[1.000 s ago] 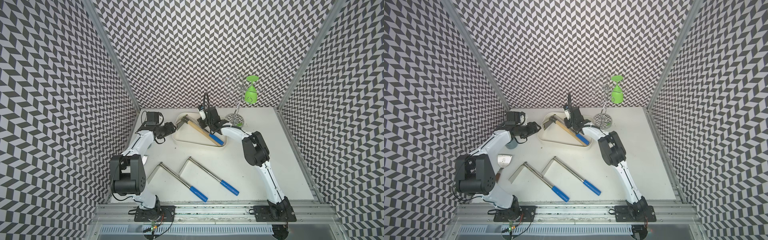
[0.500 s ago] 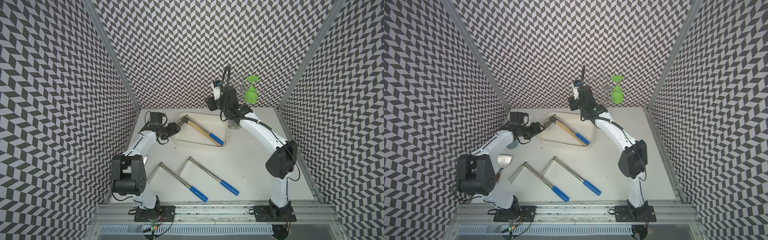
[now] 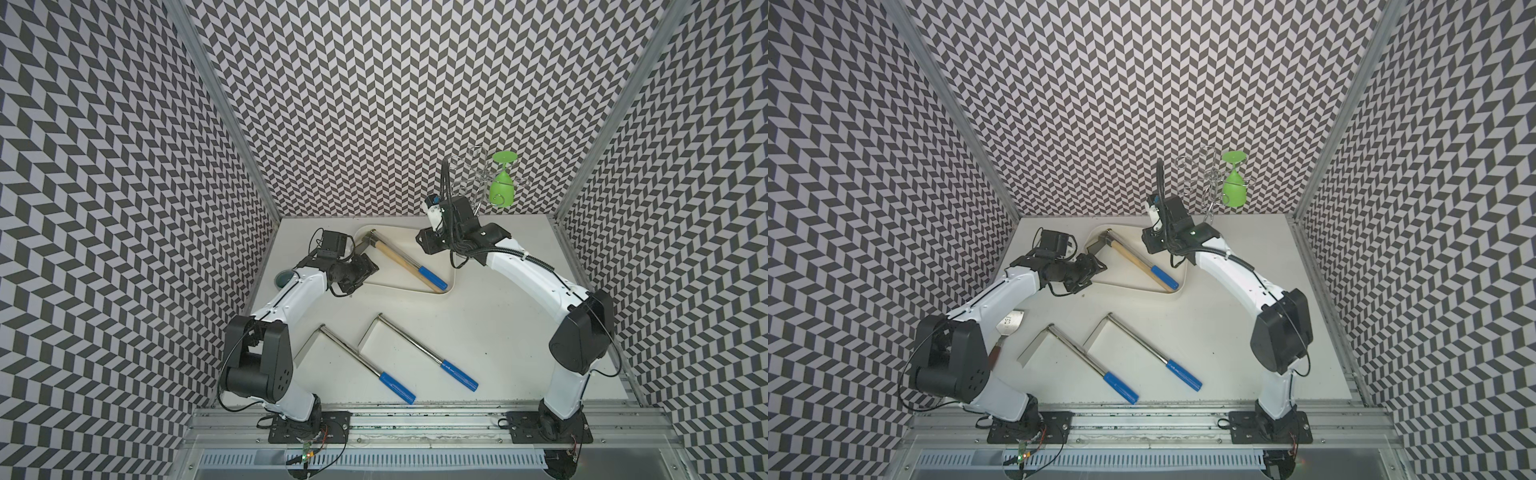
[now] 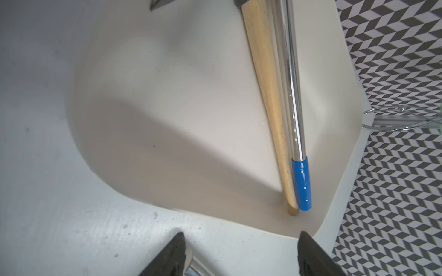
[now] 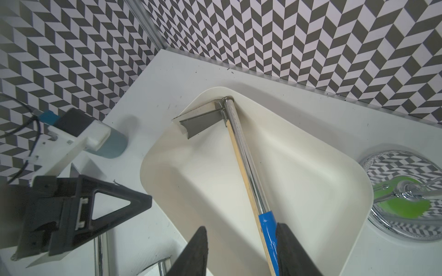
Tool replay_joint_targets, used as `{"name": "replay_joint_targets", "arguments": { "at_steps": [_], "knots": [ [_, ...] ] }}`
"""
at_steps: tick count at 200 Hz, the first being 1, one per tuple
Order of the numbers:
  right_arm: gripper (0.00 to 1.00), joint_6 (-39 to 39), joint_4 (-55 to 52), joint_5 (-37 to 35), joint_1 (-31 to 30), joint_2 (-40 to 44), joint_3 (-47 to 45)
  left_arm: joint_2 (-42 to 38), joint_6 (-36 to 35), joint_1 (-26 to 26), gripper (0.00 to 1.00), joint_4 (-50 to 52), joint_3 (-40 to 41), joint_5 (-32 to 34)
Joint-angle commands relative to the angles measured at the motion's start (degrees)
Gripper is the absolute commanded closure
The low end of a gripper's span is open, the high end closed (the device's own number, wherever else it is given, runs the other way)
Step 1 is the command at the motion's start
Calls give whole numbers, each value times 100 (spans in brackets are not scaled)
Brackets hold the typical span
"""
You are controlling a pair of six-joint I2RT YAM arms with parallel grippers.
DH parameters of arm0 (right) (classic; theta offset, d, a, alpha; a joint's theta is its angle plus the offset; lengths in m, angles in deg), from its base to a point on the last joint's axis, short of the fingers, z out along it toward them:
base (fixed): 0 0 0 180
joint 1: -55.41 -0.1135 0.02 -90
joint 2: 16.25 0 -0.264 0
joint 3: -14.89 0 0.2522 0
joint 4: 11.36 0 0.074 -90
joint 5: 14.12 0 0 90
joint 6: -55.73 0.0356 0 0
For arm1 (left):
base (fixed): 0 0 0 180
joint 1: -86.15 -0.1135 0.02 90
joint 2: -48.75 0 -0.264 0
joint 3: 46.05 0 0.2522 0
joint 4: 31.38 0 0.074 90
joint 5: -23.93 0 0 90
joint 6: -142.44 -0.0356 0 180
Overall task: Put the small hoe into the storage box
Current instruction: Adjust the storage box at the center of the board.
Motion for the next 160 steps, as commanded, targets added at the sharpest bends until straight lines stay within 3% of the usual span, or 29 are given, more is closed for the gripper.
{"name": "replay_joint_targets", "arguments": {
  "at_steps": [1, 45, 98, 115, 134, 142, 160],
  "knots": [
    [52, -23, 195, -49, 1, 578, -97, 236, 1362, 327, 26, -126, -187, -348],
    [52, -150, 272, -203, 1, 1086, -525, 1043, 2580, 878, 26, 158, -507, -193],
    [51, -280, 410, -269, 1, 1610, -1180, 1780, 3372, 1131, 28, -100, -959, 109],
    [51, -289, 434, -243, 2, 1719, -1296, 2049, 3385, 1195, 43, -189, -1185, 163],
    [51, -312, 462, -220, -1, 1801, -1427, 2288, 3266, 1260, 74, -248, -1294, 73],
    [51, -328, 471, -218, 1, 1834, -1463, 2332, 3171, 1275, 77, -197, -1295, 42],
    [51, -389, 500, -226, 1, 1893, -1516, 2315, 2798, 1237, 99, -33, -1165, 25]
  ]
}}
